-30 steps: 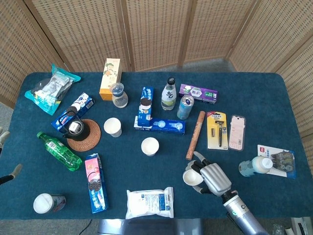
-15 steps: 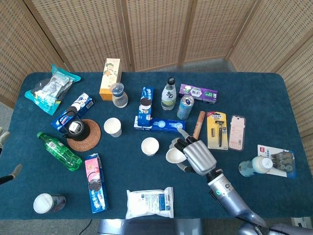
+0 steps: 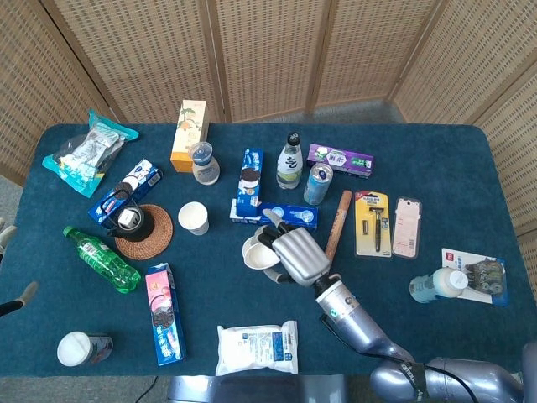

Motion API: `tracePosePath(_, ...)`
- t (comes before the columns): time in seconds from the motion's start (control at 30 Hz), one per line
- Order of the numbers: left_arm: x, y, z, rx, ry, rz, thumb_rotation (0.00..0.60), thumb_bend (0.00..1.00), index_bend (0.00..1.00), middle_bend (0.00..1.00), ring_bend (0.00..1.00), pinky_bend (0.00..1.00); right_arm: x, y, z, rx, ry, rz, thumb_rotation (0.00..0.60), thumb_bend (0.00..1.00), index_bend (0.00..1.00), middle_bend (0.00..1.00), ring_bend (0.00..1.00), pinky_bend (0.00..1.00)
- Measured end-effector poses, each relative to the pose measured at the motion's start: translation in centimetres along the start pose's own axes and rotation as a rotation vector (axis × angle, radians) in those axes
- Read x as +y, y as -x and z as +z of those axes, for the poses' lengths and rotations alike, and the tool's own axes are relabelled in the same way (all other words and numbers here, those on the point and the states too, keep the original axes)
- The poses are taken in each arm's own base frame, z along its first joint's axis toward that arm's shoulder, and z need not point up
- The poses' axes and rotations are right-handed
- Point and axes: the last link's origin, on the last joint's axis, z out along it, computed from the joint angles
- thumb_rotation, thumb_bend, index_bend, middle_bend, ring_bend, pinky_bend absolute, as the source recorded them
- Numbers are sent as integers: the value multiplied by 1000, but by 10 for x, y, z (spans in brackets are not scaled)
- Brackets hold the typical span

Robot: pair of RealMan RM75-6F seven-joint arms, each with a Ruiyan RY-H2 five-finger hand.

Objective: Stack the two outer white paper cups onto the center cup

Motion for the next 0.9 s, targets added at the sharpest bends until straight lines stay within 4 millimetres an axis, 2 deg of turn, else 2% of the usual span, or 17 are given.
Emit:
tracePosePath(0.27, -3, -2, 1, 0, -9, -9, 600, 319, 0, 0, 0, 0, -8, 11, 22, -28, -4, -3, 600, 367, 351, 325, 59, 392)
tracePosePath(0.57, -5, -3, 2, 2, -15, -8, 600, 319, 0, 0, 0, 0, 1, 17, 41, -37, 17, -42, 600, 367, 352, 325, 58, 393)
tracePosePath(0.9, -5, -1, 2, 0, -17, -3, 600, 318, 0, 0, 0, 0, 9, 19, 33, -47, 33, -38, 600, 369, 352, 325, 59, 393)
